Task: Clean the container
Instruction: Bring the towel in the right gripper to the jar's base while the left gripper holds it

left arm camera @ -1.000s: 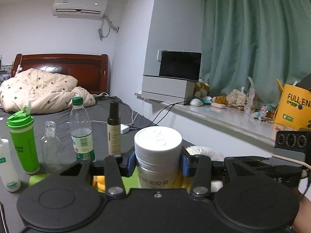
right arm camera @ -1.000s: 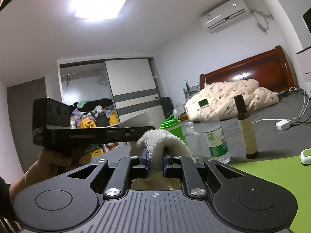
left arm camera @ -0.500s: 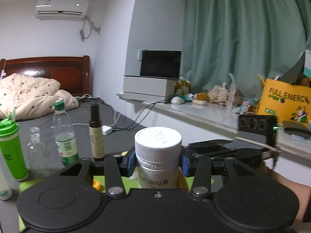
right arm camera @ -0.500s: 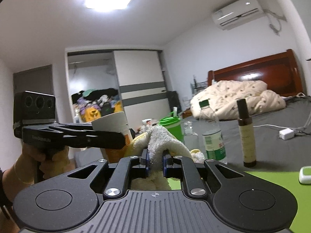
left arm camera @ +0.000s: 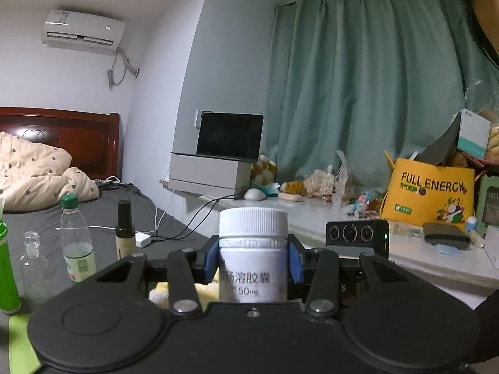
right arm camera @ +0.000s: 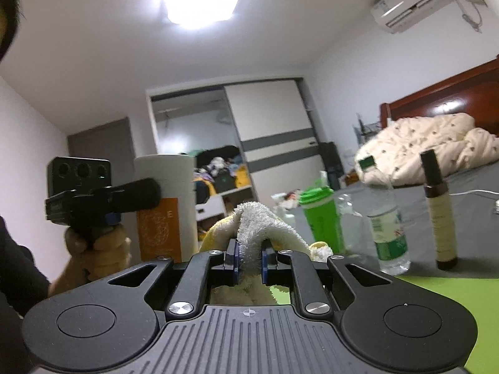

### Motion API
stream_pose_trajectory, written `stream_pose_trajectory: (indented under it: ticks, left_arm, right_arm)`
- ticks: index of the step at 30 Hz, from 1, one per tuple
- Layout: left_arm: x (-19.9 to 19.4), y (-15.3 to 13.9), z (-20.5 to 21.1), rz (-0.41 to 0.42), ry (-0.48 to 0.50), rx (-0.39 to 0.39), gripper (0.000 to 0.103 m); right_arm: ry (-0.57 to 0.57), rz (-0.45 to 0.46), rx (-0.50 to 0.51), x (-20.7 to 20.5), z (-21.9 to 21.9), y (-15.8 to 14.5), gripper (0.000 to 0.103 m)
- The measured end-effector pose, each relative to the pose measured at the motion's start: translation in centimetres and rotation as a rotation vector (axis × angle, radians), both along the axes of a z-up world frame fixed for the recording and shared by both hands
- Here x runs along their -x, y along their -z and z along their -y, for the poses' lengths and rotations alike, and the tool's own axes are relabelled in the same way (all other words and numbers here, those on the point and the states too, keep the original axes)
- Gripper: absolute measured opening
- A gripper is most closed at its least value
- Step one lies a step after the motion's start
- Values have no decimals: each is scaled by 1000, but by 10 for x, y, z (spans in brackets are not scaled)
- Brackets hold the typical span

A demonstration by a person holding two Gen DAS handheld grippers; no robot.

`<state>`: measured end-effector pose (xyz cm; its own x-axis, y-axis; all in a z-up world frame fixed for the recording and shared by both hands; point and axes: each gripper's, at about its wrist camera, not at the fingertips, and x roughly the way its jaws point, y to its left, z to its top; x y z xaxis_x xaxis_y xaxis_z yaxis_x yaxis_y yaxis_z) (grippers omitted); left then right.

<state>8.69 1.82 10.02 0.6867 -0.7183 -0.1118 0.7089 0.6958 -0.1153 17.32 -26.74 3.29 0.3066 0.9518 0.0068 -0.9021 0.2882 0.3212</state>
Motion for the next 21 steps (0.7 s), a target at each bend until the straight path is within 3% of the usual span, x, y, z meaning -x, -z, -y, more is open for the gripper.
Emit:
stream_pose_trajectory:
  ticks: [4,13,21]
  left_arm:
    - [1,-4,1,17,21,29,43]
    - [-8,-3,-3,31,-54,90,43]
    - [-17,0,-4,9,-65,138,43]
  right_arm:
    - [-25,14,-6,5,-1,-3,13]
    - [-45,38,37,25,-9,-1,13]
    - [36,75,58,50,-30,8,13]
